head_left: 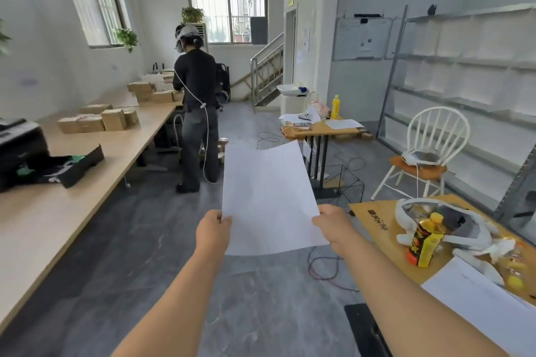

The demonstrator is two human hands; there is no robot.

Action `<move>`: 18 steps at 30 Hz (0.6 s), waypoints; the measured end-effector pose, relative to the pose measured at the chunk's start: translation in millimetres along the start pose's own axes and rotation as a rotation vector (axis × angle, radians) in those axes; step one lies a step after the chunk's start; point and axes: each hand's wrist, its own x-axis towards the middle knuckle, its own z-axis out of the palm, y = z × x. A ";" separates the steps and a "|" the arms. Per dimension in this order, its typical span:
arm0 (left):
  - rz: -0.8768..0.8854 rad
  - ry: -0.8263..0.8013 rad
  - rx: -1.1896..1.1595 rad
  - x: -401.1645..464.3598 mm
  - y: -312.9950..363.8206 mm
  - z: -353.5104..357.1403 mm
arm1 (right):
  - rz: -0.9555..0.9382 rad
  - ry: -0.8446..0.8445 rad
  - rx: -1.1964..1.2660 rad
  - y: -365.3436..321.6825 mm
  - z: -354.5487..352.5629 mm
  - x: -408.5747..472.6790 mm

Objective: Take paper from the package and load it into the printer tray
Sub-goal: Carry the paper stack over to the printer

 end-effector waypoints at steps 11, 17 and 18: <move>-0.039 0.120 -0.010 106.0 -24.4 -52.9 | -0.037 -0.094 0.010 -48.1 103.1 90.1; -0.035 0.157 -0.011 160.5 -27.5 -74.7 | -0.061 -0.128 0.017 -72.1 148.3 133.0; -0.038 0.165 -0.012 168.3 -27.9 -76.6 | -0.063 -0.133 0.019 -75.7 154.6 139.0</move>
